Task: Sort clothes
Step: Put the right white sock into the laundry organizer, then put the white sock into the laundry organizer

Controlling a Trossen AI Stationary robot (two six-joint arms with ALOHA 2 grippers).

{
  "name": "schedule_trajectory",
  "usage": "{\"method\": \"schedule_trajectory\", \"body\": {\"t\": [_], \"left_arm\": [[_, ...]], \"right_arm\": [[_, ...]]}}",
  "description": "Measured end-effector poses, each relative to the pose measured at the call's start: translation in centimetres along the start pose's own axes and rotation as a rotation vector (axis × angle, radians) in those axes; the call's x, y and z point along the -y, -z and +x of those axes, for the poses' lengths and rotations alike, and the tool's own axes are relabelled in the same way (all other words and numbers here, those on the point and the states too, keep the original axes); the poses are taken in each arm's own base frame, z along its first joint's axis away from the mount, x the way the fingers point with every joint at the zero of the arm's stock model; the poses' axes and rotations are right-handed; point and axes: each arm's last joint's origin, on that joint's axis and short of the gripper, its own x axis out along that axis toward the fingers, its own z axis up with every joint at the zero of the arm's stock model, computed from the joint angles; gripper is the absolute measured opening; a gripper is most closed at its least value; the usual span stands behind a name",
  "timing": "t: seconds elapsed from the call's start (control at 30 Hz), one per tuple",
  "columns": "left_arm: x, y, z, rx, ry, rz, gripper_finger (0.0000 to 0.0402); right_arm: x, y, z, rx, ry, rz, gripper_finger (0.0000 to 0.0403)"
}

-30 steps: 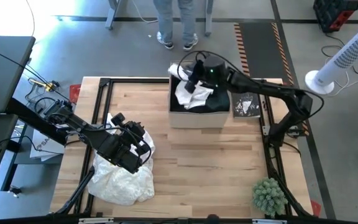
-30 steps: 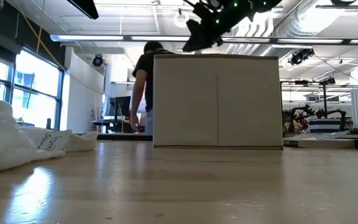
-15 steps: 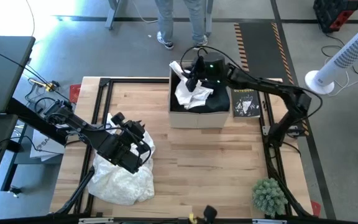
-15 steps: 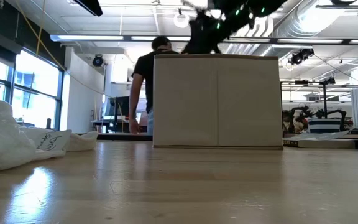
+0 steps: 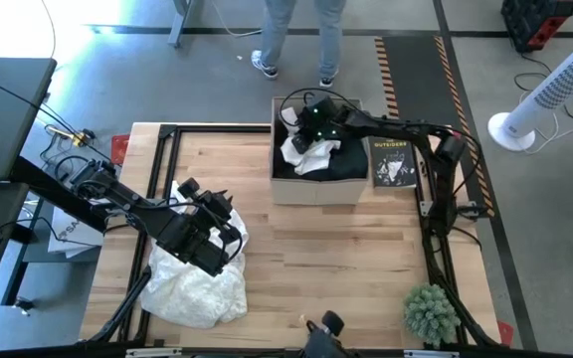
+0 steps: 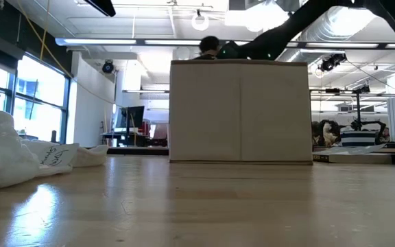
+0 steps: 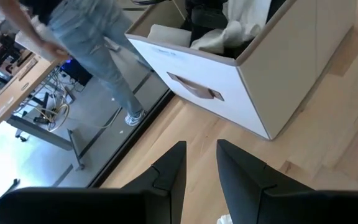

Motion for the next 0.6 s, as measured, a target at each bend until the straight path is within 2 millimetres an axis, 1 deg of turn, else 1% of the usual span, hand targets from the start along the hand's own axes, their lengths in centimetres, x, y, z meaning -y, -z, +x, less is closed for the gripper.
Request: {"method": "schedule_trajectory", "body": {"t": [0.1,0.2,0.27,0.3,0.37,0.47,0.53,0.6], "left_arm": [[0.0,0.0,0.0,-0.007,0.003,0.001,0.0086],[0.0,0.1,0.0,-0.039,0.018,0.001,0.0086],[0.1,0.2,0.0,-0.066,0.031,0.002,0.0086],[0.1,0.2,0.0,-0.077,0.037,0.001,0.0086],[0.2,0.3,-0.1,-0.095,0.048,0.002,0.0086],[0.5,1.0,-0.2,-0.096,0.051,0.014,0.0086],[0.7,2.1,0.0,-0.096,0.038,0.015,0.0086],[0.6,3.6,0.6,-0.132,0.017,-0.021,0.0086]], "right_arm": [[-0.9,-1.7,-2.1,0.015,-0.029,-0.044,0.0117],[-2.9,-4.2,-6.1,0.109,-0.034,-0.134,0.0117],[-4.6,-5.0,-9.0,0.167,-0.012,-0.199,0.0117],[-5.4,-5.1,-10.3,0.186,0.008,-0.221,0.0117],[-7.2,-4.6,-12.3,0.193,0.050,-0.257,0.0117],[-10.2,-2.6,-15.1,0.210,0.082,-0.329,0.0117],[-12.2,-0.5,-16.3,0.215,0.093,-0.366,0.0117],[-13.9,2.3,-16.7,0.193,0.094,-0.395,0.0117]]}}
